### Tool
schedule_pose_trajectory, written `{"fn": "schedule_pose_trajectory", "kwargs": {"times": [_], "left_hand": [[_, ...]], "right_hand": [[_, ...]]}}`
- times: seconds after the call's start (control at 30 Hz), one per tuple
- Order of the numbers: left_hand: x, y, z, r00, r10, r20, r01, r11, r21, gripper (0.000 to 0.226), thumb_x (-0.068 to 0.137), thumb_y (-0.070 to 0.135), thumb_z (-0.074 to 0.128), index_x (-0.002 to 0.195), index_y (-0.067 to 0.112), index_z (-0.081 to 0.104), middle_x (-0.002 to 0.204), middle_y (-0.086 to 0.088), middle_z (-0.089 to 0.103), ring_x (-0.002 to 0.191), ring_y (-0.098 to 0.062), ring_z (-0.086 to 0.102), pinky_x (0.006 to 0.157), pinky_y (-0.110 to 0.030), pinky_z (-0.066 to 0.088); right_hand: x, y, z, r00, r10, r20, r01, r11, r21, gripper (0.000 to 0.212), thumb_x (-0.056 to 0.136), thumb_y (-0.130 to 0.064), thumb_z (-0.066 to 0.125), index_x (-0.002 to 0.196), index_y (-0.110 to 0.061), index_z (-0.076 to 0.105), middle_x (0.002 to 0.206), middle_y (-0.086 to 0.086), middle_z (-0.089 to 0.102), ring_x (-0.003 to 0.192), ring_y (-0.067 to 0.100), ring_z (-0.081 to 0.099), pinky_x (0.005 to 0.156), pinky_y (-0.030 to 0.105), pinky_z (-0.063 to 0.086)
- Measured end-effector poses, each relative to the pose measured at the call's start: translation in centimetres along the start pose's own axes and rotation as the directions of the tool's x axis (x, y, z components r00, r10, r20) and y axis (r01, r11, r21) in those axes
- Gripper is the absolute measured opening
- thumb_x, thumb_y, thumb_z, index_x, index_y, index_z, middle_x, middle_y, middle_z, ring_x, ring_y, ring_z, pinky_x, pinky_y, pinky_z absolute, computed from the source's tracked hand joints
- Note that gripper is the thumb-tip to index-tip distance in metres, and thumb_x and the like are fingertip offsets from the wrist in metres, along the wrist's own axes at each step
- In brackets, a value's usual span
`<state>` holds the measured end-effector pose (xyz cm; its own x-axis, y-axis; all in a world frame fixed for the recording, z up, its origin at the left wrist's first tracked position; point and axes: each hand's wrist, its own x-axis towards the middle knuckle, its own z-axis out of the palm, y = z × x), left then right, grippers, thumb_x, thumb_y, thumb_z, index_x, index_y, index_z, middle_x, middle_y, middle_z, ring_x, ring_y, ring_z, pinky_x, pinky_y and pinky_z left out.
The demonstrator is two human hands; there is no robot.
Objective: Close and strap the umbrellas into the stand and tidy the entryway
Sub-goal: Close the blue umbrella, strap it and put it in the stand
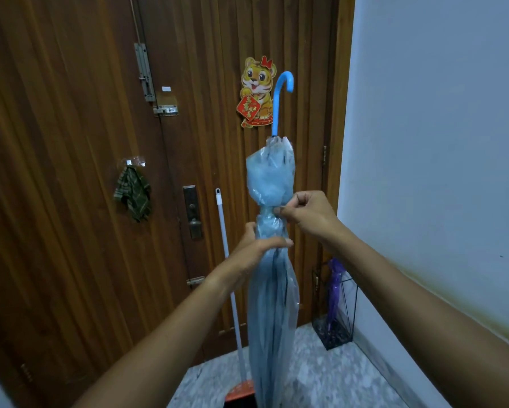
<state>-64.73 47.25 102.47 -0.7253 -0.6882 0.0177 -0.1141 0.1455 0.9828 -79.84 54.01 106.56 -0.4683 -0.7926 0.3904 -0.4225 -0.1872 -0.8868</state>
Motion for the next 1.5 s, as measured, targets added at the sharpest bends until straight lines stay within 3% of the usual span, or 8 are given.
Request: {"fn": "schedule_pose_trajectory", "kwargs": {"times": [0.13,0.23,0.33,0.53,0.77,1.07,1.37,1.5], "left_hand": [[0.3,-0.8,2.8,0.974,0.03,-0.226,-0.028,1.0,0.011,0.107,0.074,0.027,0.086,0.151,0.017,0.011,0.131,0.002,0.052,0.119,-0.018,0.055,0.089,-0.031,0.05],[0.9,-1.2,2.3,0.952,-0.016,-0.306,0.0,0.999,-0.051,0.084,0.073,0.025,0.079,0.144,0.015,0.034,0.125,-0.005,0.061,0.107,-0.019,0.062,0.077,-0.03,0.051],[0.4,-0.8,0.9,0.965,-0.006,-0.261,-0.011,0.998,-0.063,0.067,0.06,0.024,0.073,0.123,0.015,0.053,0.106,-0.008,0.067,0.088,-0.02,0.066,0.066,-0.032,0.049],[-0.5,-0.6,0.1,0.987,0.158,-0.029,-0.159,0.938,-0.308,0.073,0.066,0.007,0.066,0.129,0.024,0.034,0.107,-0.017,0.055,0.065,-0.018,0.061,0.055,-0.033,0.051],[-0.2,-0.3,-0.4,0.952,0.283,0.12,-0.192,0.853,-0.485,0.061,0.081,0.002,0.067,0.132,0.026,0.044,0.12,-0.019,0.057,0.076,-0.031,0.066,0.071,-0.042,0.056],[-0.7,0.1,-0.2,0.951,0.3,-0.074,-0.309,0.931,-0.195,0.043,0.087,0.021,0.075,0.127,0.024,0.061,0.109,0.002,0.073,0.095,-0.014,0.073,0.074,-0.025,0.058],[-0.4,-0.3,0.2,0.934,0.346,-0.088,-0.357,0.905,-0.23,0.031,0.1,0.019,0.057,0.129,0.029,0.053,0.122,-0.001,0.068,0.108,-0.013,0.069,0.085,-0.029,0.058],[-0.4,0.4,0.6,0.916,0.388,-0.099,-0.396,0.841,-0.37,0.03,0.103,0.017,0.051,0.132,0.022,0.053,0.115,-0.007,0.069,0.095,-0.023,0.07,0.08,-0.037,0.06]], "right_hand": [[-0.1,-0.3,1.6,0.999,0.044,0.017,-0.042,0.994,-0.098,0.02,0.076,-0.023,0.087,0.071,-0.009,0.072,0.076,0.002,0.076,0.08,0.016,0.076,0.081,0.041,0.062],[-0.5,-1.3,0.9,0.992,0.05,0.118,-0.043,0.997,-0.058,0.02,0.08,-0.022,0.084,0.075,-0.007,0.072,0.073,0.002,0.075,0.077,0.018,0.075,0.077,0.031,0.062],[-0.9,-1.5,-0.3,0.981,0.059,0.185,-0.072,0.995,0.065,0.024,0.085,-0.019,0.079,0.091,0.004,0.074,0.084,0.009,0.076,0.074,0.013,0.07,0.07,0.021,0.059],[-1.1,-0.9,-1.4,0.958,0.1,0.268,-0.133,0.985,0.107,0.024,0.089,-0.027,0.075,0.099,-0.006,0.072,0.086,-0.008,0.075,0.074,-0.004,0.068,0.072,0.024,0.048],[-0.5,-0.5,-1.6,0.936,0.151,0.317,-0.235,0.94,0.247,0.008,0.088,-0.023,0.075,0.091,-0.015,0.073,0.098,-0.001,0.075,0.097,0.012,0.069,0.096,0.038,0.047],[-0.5,0.0,-1.2,0.981,0.088,0.172,-0.125,0.967,0.22,0.007,0.087,-0.021,0.077,0.082,-0.016,0.074,0.104,0.006,0.077,0.109,0.025,0.07,0.1,0.046,0.053],[-1.1,-1.7,-0.7,0.987,0.013,0.159,-0.048,0.975,0.217,0.018,0.09,-0.013,0.073,0.096,0.003,0.068,0.081,0.004,0.074,0.069,0.009,0.068,0.059,0.021,0.054],[-1.1,-2.1,-0.9,0.973,0.037,0.228,-0.107,0.947,0.304,0.011,0.096,-0.014,0.066,0.095,-0.003,0.066,0.078,0.0,0.073,0.072,0.007,0.069,0.064,0.022,0.059]]}}
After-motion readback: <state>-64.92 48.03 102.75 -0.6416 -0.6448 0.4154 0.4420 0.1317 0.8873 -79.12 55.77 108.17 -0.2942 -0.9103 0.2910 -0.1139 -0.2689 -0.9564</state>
